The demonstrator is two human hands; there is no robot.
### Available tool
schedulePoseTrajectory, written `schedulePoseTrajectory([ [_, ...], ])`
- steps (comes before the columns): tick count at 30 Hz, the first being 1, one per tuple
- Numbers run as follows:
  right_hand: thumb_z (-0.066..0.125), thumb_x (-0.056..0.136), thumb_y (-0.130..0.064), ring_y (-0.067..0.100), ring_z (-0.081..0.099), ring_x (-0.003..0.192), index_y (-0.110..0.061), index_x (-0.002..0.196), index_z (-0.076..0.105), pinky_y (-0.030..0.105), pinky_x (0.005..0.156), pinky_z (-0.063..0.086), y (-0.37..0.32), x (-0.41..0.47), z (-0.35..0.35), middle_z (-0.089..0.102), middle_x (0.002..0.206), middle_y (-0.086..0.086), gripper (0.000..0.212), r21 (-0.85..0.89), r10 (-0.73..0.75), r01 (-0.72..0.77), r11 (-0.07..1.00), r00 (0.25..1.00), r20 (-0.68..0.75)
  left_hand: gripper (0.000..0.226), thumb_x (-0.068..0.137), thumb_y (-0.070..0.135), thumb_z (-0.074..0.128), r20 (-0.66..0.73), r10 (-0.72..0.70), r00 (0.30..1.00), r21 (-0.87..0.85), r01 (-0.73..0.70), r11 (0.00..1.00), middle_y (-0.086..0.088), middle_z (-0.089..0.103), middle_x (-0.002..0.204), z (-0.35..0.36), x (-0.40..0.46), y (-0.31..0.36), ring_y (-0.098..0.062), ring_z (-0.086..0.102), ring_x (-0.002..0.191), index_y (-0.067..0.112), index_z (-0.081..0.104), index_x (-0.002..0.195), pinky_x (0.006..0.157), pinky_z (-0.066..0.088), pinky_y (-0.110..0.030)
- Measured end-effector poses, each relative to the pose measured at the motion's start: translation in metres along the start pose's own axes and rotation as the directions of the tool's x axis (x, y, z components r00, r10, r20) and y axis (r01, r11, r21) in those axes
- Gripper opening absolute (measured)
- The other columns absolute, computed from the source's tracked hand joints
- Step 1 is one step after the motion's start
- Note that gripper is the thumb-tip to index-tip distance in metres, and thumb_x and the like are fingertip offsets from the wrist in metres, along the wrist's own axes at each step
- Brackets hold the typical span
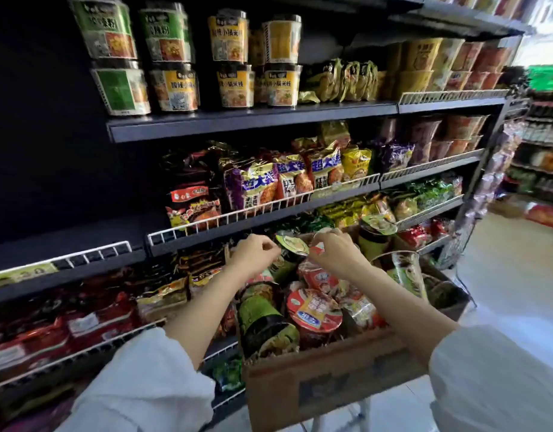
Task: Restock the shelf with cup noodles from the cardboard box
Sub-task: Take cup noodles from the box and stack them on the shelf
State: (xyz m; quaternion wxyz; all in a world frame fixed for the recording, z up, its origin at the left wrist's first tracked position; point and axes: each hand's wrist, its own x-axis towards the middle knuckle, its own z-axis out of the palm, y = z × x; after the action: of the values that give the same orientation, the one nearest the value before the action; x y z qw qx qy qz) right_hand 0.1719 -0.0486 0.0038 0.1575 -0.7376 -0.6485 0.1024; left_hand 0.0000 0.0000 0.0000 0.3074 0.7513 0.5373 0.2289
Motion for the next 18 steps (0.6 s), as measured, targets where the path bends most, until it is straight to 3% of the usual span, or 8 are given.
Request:
schedulePoseTrajectory([
  [3,0.058,0.088,-0.043,0.041,0.021,0.137,-0.017,0.140,0.039,0.045,0.108,0.028,0.022,0.009,0.012,0.027,0.147,0.023,0.061,0.010,0.097,-0.098,0.995,0.991,0.094,0.025,0.091,0.027,0.059,0.045,-0.041,0.998,0.179,0.032,0.983,-0.002,0.065,0.120,0.029,0.013,-0.007,-0.020,0.062,0.103,0.018,0.066,0.113,0.081,0.046,-0.025],
  [6,0.059,0.084,-0.052,0.043,0.008,0.142,-0.021,0.147,0.024,0.048,0.113,0.021,0.038,0.018,0.032,0.015,0.150,0.029,0.078,-0.024,0.132,-0.129,0.991,0.975,0.177,0.056,0.084,0.037,0.067,0.136,-0.146,0.980,0.385,0.083,0.919,-0.006,0.046,0.143,0.053,0.020,-0.020,-0.028,0.045,0.128,0.018,0.051,0.134,0.106,0.038,-0.036],
  [9,0.061,0.080,-0.057,0.039,0.020,0.139,-0.021,0.143,0.033,0.046,0.112,0.024,0.046,0.028,0.043,0.025,0.149,0.022,0.078,-0.117,0.067,-0.043,0.992,0.976,0.208,0.078,0.081,0.038,0.070,0.176,-0.255,0.951,0.505,0.136,0.853,-0.008,0.011,0.159,0.065,0.024,-0.041,-0.034,0.008,0.145,0.024,0.032,0.147,0.117,0.013,-0.048],
  [11,0.056,0.081,-0.060,0.036,0.028,0.136,-0.021,0.137,0.043,0.046,0.111,0.025,0.047,0.034,0.046,0.035,0.145,0.018,0.070,-0.238,0.023,0.027,0.971,0.979,0.202,0.079,0.080,0.040,0.071,0.136,-0.306,0.942,0.526,0.193,0.828,-0.011,-0.002,0.159,0.068,0.028,-0.055,-0.040,0.007,0.144,0.034,0.028,0.147,0.117,0.014,-0.051],
  [13,0.050,0.084,-0.061,0.034,0.035,0.133,-0.020,0.129,0.050,0.048,0.111,0.023,0.045,0.042,0.047,0.044,0.140,0.015,0.061,-0.333,-0.002,0.054,0.941,0.988,0.155,0.072,0.082,0.037,0.069,0.087,-0.323,0.942,0.541,0.228,0.810,-0.016,0.008,0.158,0.068,0.031,-0.060,-0.042,0.030,0.137,0.038,0.032,0.143,0.111,0.031,-0.046],
  [15,0.047,0.087,-0.058,0.033,0.044,0.125,-0.016,0.121,0.054,0.047,0.105,0.033,0.041,0.051,0.044,0.053,0.130,0.013,0.055,-0.338,-0.016,0.058,0.939,0.992,0.127,0.054,0.087,0.027,0.065,0.059,-0.270,0.961,0.513,0.203,0.834,-0.011,0.044,0.143,0.066,0.035,-0.062,-0.027,0.057,0.113,0.037,0.044,0.136,0.089,0.048,-0.030],
  [16,0.047,0.087,-0.057,0.033,0.047,0.121,-0.014,0.118,0.054,0.045,0.099,0.039,0.039,0.057,0.043,0.056,0.126,0.013,0.053,-0.329,-0.020,0.063,0.942,0.991,0.133,0.045,0.089,0.024,0.062,0.053,-0.232,0.971,0.473,0.180,0.862,-0.003,0.058,0.130,0.063,0.037,-0.061,-0.016,0.062,0.096,0.035,0.051,0.131,0.073,0.049,-0.021],
  [18,0.048,0.088,-0.058,0.034,0.050,0.117,-0.013,0.121,0.050,0.043,0.091,0.046,0.037,0.069,0.044,0.056,0.123,0.014,0.056,-0.280,-0.026,0.076,0.957,0.984,0.176,0.038,0.091,0.021,0.060,0.051,-0.197,0.979,0.414,0.158,0.896,0.006,0.067,0.110,0.053,0.038,-0.056,-0.004,0.059,0.072,0.032,0.056,0.127,0.052,0.040,-0.011],
])
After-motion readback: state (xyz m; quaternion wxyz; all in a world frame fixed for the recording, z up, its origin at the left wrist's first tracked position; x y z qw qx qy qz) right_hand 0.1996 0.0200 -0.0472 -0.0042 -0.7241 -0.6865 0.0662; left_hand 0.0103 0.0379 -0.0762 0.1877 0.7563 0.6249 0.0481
